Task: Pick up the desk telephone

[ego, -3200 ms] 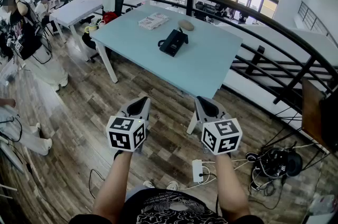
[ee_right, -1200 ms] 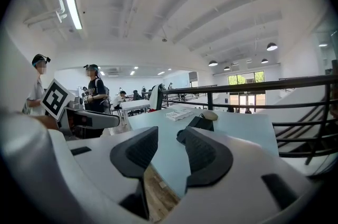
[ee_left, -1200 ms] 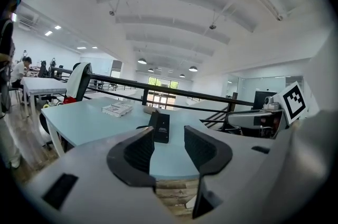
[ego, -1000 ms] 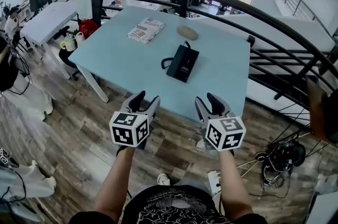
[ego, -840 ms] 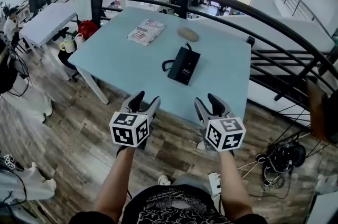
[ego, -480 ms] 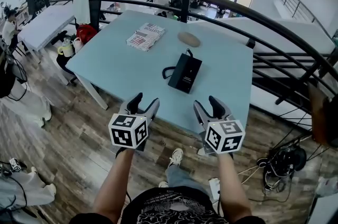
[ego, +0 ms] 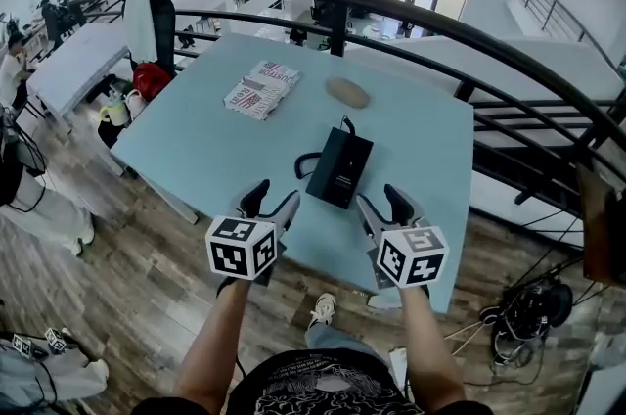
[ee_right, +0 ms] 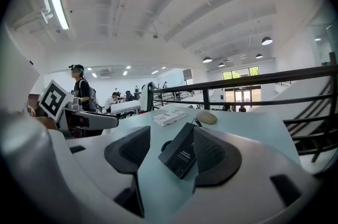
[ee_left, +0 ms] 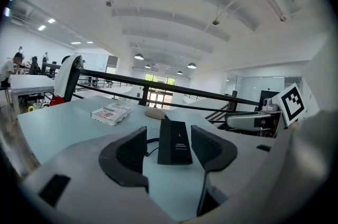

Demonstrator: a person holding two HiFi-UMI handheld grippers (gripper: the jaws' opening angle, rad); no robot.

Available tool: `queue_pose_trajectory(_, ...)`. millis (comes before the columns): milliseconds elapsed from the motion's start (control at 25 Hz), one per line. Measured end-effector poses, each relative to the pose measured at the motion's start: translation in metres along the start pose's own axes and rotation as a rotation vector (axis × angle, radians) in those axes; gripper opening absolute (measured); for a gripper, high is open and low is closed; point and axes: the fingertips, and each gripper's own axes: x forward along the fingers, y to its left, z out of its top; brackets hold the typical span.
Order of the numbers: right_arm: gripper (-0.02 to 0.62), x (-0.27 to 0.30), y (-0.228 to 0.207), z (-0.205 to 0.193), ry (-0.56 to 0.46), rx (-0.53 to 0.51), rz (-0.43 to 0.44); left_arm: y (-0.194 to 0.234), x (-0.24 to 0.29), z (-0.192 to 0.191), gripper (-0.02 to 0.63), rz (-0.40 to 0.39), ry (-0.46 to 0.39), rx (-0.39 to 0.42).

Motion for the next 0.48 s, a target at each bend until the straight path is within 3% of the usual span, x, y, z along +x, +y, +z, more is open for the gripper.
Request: queue_pose_trajectory(480, 0.245, 0.077, -0.065, 0.016, 0.028, 0.041, -0.012, 0.026, 0.099, 0.033, 0.245, -0.02, 0.029, 0.009)
